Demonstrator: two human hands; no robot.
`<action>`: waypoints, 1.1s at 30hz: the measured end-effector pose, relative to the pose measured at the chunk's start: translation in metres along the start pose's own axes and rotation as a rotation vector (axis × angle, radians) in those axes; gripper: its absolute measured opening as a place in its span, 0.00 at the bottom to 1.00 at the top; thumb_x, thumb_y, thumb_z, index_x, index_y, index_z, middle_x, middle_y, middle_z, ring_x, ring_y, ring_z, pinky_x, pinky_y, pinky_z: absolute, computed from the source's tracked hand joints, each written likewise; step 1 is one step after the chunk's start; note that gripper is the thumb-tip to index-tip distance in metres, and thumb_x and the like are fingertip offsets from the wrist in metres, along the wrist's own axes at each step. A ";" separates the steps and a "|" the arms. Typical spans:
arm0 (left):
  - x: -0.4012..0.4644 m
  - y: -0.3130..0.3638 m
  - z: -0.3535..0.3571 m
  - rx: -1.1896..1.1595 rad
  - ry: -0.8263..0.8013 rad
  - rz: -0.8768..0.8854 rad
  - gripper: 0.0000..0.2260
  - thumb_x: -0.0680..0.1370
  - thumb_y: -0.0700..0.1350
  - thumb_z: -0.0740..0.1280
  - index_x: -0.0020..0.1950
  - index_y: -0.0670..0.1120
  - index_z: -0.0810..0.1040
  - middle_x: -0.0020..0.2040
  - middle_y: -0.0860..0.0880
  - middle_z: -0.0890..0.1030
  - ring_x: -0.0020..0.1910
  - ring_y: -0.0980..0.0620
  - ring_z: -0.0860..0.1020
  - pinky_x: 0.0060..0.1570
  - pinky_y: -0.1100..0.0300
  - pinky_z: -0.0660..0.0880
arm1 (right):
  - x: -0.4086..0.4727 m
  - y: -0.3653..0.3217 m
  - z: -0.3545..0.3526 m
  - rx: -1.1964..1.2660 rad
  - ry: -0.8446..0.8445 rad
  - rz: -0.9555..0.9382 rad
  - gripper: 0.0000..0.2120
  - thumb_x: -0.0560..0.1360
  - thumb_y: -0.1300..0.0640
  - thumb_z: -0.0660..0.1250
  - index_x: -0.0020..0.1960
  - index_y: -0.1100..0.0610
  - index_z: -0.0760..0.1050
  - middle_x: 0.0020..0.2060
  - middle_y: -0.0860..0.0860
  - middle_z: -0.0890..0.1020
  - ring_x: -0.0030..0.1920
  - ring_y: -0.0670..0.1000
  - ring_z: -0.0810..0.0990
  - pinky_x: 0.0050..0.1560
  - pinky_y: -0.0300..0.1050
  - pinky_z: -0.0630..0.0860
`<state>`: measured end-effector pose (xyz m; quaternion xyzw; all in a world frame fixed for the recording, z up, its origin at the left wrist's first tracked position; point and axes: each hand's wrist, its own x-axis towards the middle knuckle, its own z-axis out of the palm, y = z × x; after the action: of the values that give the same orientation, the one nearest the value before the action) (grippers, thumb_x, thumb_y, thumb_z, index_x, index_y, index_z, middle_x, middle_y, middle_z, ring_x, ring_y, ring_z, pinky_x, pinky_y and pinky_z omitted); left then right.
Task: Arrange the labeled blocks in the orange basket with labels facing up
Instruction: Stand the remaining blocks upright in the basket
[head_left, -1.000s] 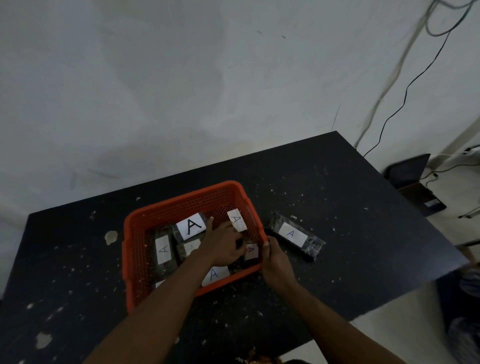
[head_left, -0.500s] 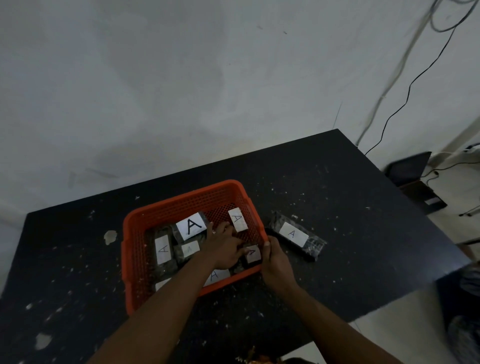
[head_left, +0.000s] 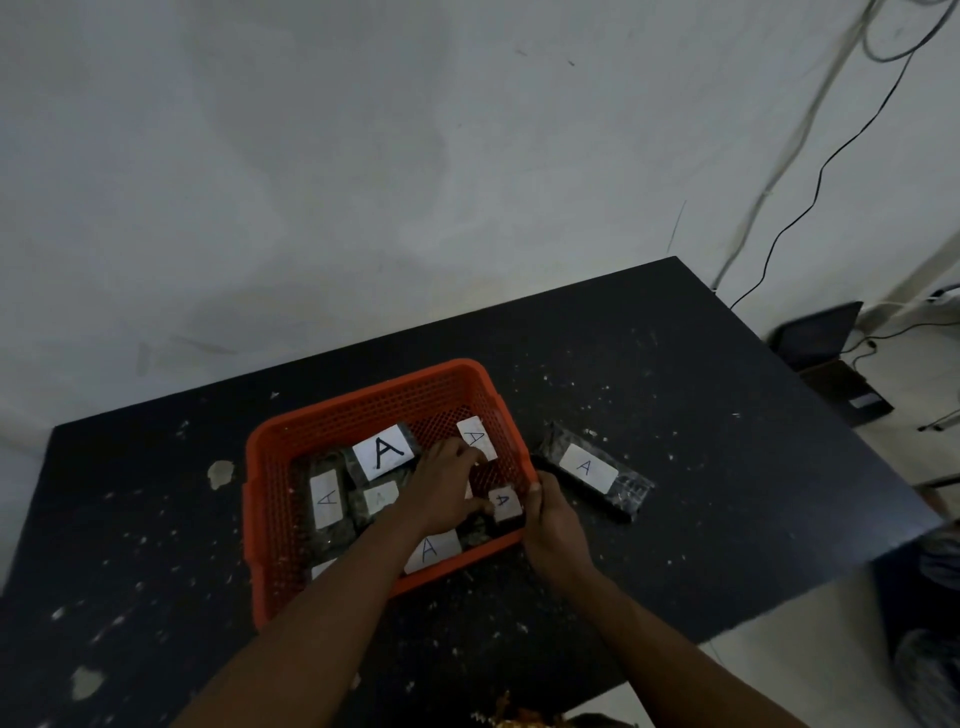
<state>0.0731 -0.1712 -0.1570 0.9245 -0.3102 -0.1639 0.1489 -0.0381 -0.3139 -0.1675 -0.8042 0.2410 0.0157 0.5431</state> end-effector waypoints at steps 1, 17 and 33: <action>-0.001 0.000 -0.004 -0.009 -0.015 -0.002 0.34 0.70 0.54 0.75 0.73 0.48 0.68 0.68 0.47 0.67 0.68 0.47 0.65 0.64 0.55 0.65 | 0.000 -0.001 0.000 -0.004 -0.001 0.002 0.10 0.83 0.48 0.49 0.51 0.38 0.67 0.41 0.47 0.81 0.34 0.38 0.80 0.25 0.28 0.70; -0.009 -0.002 -0.017 -0.102 -0.081 -0.114 0.55 0.64 0.52 0.79 0.80 0.53 0.45 0.75 0.44 0.63 0.72 0.45 0.63 0.66 0.51 0.69 | -0.003 -0.007 -0.006 0.007 -0.048 0.021 0.10 0.83 0.48 0.49 0.56 0.45 0.68 0.43 0.48 0.80 0.36 0.45 0.81 0.31 0.35 0.73; -0.014 -0.007 -0.015 -0.327 -0.052 -0.081 0.56 0.67 0.48 0.79 0.76 0.65 0.39 0.79 0.47 0.57 0.75 0.47 0.64 0.61 0.61 0.67 | -0.004 -0.009 -0.008 -0.010 -0.069 0.023 0.09 0.83 0.47 0.48 0.50 0.41 0.67 0.43 0.48 0.80 0.36 0.45 0.81 0.29 0.33 0.71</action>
<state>0.0722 -0.1542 -0.1435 0.8952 -0.2454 -0.2419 0.2826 -0.0405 -0.3172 -0.1555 -0.8032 0.2312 0.0509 0.5466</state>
